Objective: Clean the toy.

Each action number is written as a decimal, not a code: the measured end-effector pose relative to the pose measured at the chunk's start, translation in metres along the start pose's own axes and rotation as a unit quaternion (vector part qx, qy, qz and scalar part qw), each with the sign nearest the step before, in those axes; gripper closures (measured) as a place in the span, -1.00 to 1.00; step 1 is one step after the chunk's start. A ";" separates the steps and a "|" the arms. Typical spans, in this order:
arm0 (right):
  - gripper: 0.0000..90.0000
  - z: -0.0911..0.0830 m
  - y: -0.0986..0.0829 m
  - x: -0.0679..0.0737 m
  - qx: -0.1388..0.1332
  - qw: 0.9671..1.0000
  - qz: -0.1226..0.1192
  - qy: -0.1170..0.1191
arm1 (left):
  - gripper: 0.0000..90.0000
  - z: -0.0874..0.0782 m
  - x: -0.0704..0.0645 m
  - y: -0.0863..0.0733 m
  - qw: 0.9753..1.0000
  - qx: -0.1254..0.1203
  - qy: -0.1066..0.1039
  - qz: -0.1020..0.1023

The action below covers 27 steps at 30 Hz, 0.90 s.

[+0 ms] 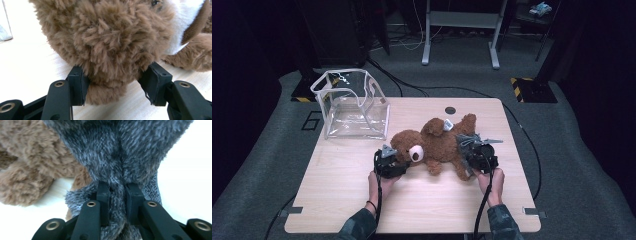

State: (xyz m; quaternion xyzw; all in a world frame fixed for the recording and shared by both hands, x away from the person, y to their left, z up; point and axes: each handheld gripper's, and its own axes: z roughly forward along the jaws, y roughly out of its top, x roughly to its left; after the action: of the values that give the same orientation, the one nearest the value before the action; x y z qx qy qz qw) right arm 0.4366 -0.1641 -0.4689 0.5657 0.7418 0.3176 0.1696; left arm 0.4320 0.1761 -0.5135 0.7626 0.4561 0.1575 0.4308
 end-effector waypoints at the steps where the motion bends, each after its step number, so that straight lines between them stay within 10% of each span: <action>1: 0.71 -0.001 -0.002 0.001 0.000 1.000 0.003 0.005 | -0.02 -0.001 0.000 -0.001 1.000 -0.003 -0.003 -0.003; 14: 0.70 -0.015 -0.026 -0.002 -0.014 1.000 0.009 0.015 | -0.15 -0.020 -0.008 -0.006 1.000 -0.013 -0.011 -0.005; 27: 0.69 -0.024 0.020 0.011 -0.061 0.997 -0.029 -0.033 | -0.38 -0.023 -0.017 0.011 0.999 -0.034 0.023 0.015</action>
State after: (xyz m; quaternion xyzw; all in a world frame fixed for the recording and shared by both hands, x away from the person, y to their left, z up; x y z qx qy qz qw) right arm 0.4337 -0.1572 -0.4364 0.5429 0.7312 0.3383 0.2369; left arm 0.4142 0.1716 -0.4891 0.7503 0.4492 0.1972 0.4433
